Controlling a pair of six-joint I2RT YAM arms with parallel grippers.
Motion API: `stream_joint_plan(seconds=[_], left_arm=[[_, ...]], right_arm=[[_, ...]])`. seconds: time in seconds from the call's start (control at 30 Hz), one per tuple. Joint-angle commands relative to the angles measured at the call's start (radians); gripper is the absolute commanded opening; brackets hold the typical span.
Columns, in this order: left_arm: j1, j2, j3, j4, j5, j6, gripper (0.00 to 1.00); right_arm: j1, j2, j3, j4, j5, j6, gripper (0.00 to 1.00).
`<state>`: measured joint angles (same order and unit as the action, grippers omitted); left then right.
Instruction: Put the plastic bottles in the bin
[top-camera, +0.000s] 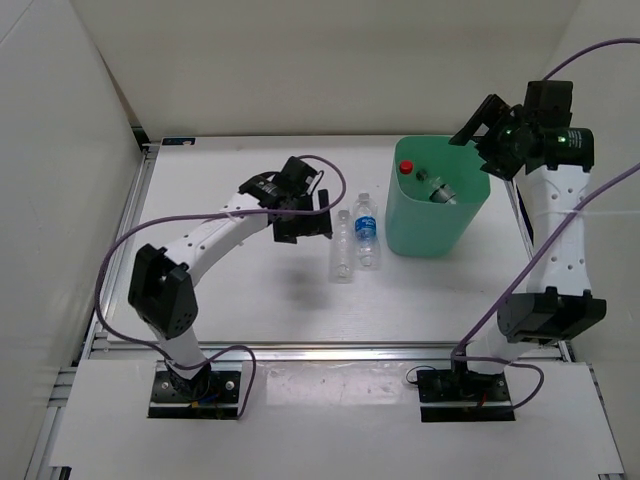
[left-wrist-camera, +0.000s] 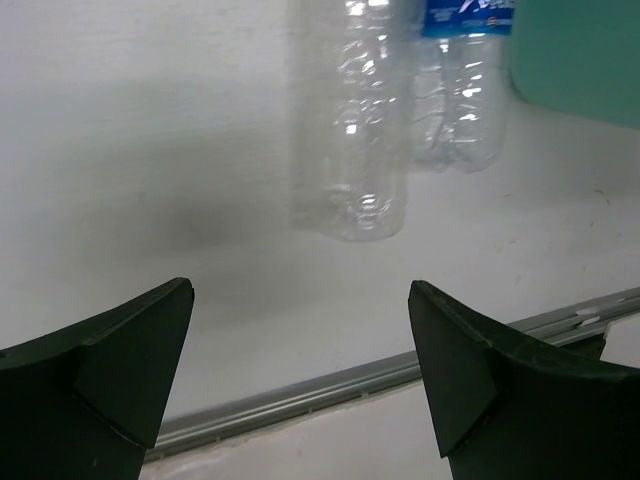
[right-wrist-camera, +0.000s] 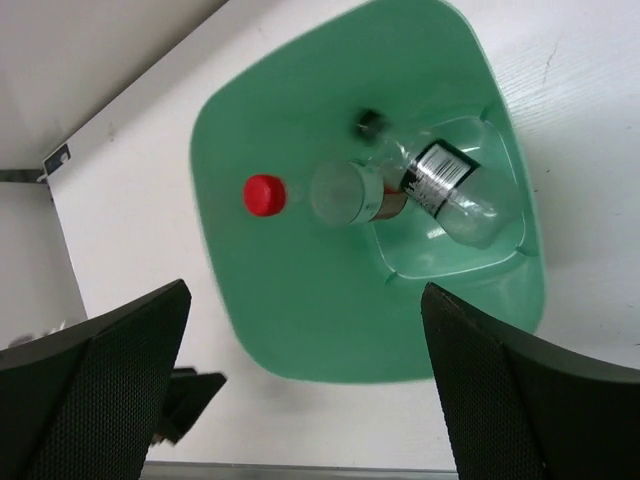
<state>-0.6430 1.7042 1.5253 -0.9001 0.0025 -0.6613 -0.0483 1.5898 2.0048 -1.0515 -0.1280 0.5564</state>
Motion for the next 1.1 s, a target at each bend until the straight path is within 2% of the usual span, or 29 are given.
stream_joint_plan(seconds=[0.0,0.17,0.53,0.73,0.83,0.93,1.0,1.07], left_arm=[[-0.02,0.057,0.078,0.03,0.057,0.035,1.0],[-0.02,0.196,0.151,0.059,0.106,0.057,1.0],[-0.02,0.451,0.338,0.092,0.235,0.046,1.0],[-0.02,0.506,0.299,0.104,0.281,0.025,0.99],[-0.02,0.535,0.273,0.104,0.281,0.025,0.91],[-0.02,0.526,0.251,0.104,0.281,0.025,0.79],[0.003,0.488,0.251,0.104,0.249,0.016,0.65],[0.017,0.46,0.251,0.083,0.222,0.015,0.56]], right_arm=[[0.013,-0.129,0.023,0.008,0.002,-0.044,1.0],[0.004,-0.26,-0.084,-0.013,-0.033,-0.095,1.0],[-0.027,-0.321,-0.038,-0.165,-0.087,-0.173,1.0],[-0.036,-0.341,-0.051,-0.174,-0.096,-0.173,1.0],[-0.036,-0.341,-0.04,-0.185,-0.096,-0.173,1.0],[-0.036,-0.35,-0.04,-0.185,-0.087,-0.184,1.0],[-0.036,-0.36,-0.053,-0.185,-0.087,-0.184,1.0],[-0.036,-0.369,-0.073,-0.185,-0.087,-0.174,1.0]])
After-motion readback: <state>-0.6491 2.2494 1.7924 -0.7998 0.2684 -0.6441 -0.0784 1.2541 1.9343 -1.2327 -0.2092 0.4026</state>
